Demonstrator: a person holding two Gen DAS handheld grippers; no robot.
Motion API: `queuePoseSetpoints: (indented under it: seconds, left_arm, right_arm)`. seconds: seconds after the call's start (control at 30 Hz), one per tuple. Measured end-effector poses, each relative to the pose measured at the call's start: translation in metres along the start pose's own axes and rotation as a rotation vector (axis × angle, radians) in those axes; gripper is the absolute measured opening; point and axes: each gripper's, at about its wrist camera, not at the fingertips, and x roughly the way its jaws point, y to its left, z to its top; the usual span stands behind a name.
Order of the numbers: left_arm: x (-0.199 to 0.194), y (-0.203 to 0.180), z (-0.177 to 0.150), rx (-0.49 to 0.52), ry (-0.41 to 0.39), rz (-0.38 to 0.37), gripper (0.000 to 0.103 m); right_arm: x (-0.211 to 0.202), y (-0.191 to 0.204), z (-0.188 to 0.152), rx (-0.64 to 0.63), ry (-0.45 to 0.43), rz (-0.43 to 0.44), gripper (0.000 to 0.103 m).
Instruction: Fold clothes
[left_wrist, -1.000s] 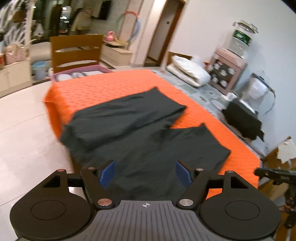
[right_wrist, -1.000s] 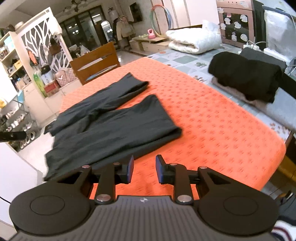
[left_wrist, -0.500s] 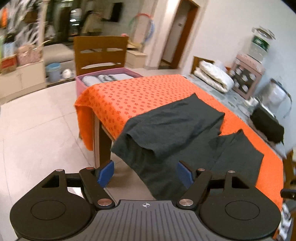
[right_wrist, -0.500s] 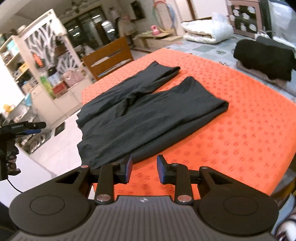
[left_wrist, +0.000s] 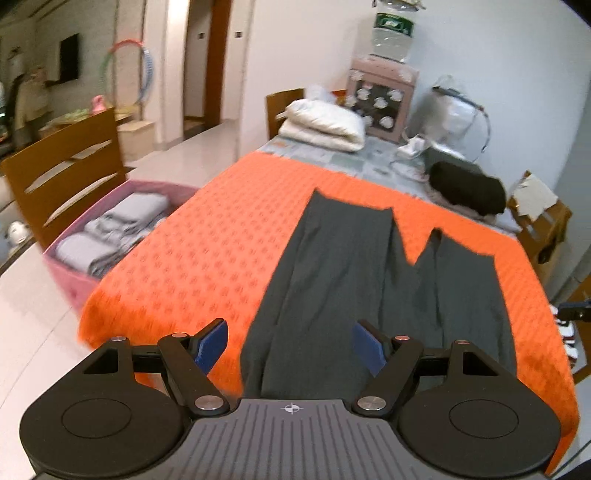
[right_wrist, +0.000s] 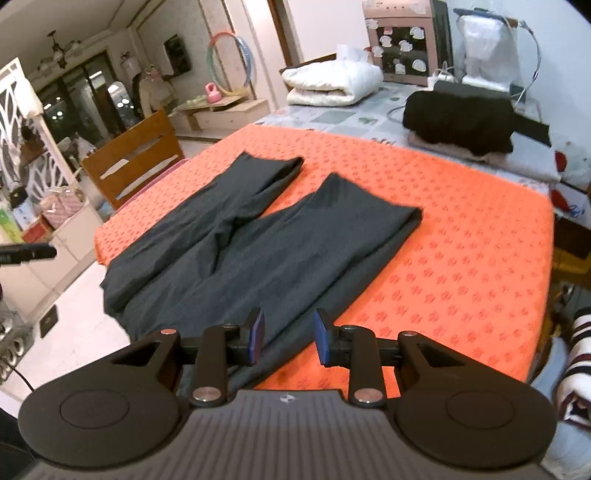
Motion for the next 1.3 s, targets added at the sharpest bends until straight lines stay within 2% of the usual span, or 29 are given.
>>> queuePoseSetpoints:
  seconds: [0.17, 0.37, 0.53, 0.73, 0.93, 1.3]
  left_arm:
    - [0.039, 0.010, 0.041, 0.022, -0.005, -0.059, 0.077]
    - [0.114, 0.034, 0.097, 0.012, 0.011, -0.128, 0.077]
    - [0.185, 0.051, 0.141, 0.083, 0.051, -0.227, 0.074]
    - [0.273, 0.057, 0.186, 0.203, 0.138, -0.382, 0.064]
    - [0.340, 0.044, 0.205, 0.284, 0.212, -0.498, 0.051]
    - [0.399, 0.027, 0.206, 0.373, 0.270, -0.550, 0.050]
  right_arm:
    - [0.005, -0.006, 0.027, -0.001, -0.025, -0.004, 0.035]
    - [0.038, -0.004, 0.073, 0.040, -0.058, -0.005, 0.035]
    - [0.086, 0.000, 0.113, 0.161, -0.080, -0.015, 0.035]
    - [0.165, -0.001, 0.152, 0.319, -0.098, -0.042, 0.036]
    - [0.242, -0.008, 0.176, 0.410, -0.069, -0.064, 0.036]
    - [0.322, -0.027, 0.201, 0.459, 0.018, -0.052, 0.036]
